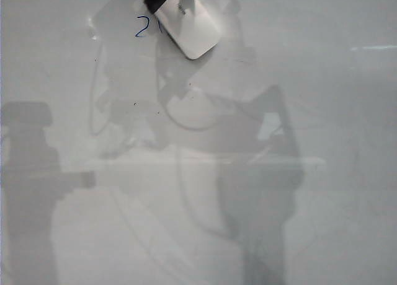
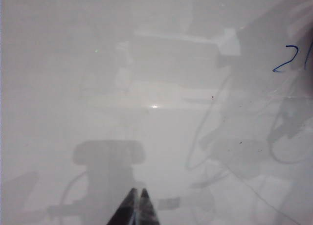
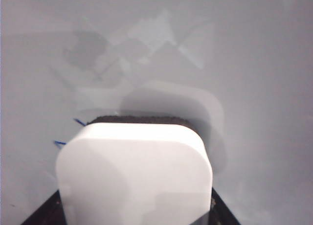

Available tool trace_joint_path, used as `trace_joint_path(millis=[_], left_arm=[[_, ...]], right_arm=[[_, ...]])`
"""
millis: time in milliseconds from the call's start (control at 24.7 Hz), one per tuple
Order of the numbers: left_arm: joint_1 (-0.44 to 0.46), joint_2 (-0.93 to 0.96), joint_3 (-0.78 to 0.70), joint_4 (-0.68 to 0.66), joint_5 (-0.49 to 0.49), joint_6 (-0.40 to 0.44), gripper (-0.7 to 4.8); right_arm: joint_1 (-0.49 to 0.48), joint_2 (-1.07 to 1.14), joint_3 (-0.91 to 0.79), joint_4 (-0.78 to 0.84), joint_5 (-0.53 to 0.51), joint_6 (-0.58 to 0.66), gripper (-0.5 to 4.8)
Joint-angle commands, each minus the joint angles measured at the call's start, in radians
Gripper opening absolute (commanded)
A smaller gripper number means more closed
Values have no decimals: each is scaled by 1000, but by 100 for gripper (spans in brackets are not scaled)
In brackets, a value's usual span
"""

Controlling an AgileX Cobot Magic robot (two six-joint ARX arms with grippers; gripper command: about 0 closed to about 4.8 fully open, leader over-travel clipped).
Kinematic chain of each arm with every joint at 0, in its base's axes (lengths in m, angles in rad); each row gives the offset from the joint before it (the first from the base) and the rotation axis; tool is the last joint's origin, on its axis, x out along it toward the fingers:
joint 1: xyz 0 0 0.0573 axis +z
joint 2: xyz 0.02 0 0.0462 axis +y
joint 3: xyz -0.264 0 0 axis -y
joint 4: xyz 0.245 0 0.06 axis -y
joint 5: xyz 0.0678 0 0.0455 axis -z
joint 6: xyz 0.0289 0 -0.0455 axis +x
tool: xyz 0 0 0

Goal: Grab the whiteboard eraser that is attached to the surface of the whiteboard and use it to clean the writing on the whiteboard.

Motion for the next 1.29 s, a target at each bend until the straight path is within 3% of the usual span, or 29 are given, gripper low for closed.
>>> trace_joint_path(millis=[40,404,606,849,1051,1293], left_arm=[[0,0,3,14,-2,3,-5],[0,0,3,24,-2,3,-5],[0,0,3,49,-2,3,-5],[2,0,3,52,-3,3,-5],[3,0,3,53,-3,4,-5],[3,0,3,53,-3,5,-5]], right_arm=[[-7,40,14,33,-32,1,183],[2,169,78,2,-59,8,183],[16,151,122,-52,69,-6,183],[20,111,229,-132,109,-29,184],[22,125,241,-160,32,-25,184],[35,206,241,-165,20,-21,185]])
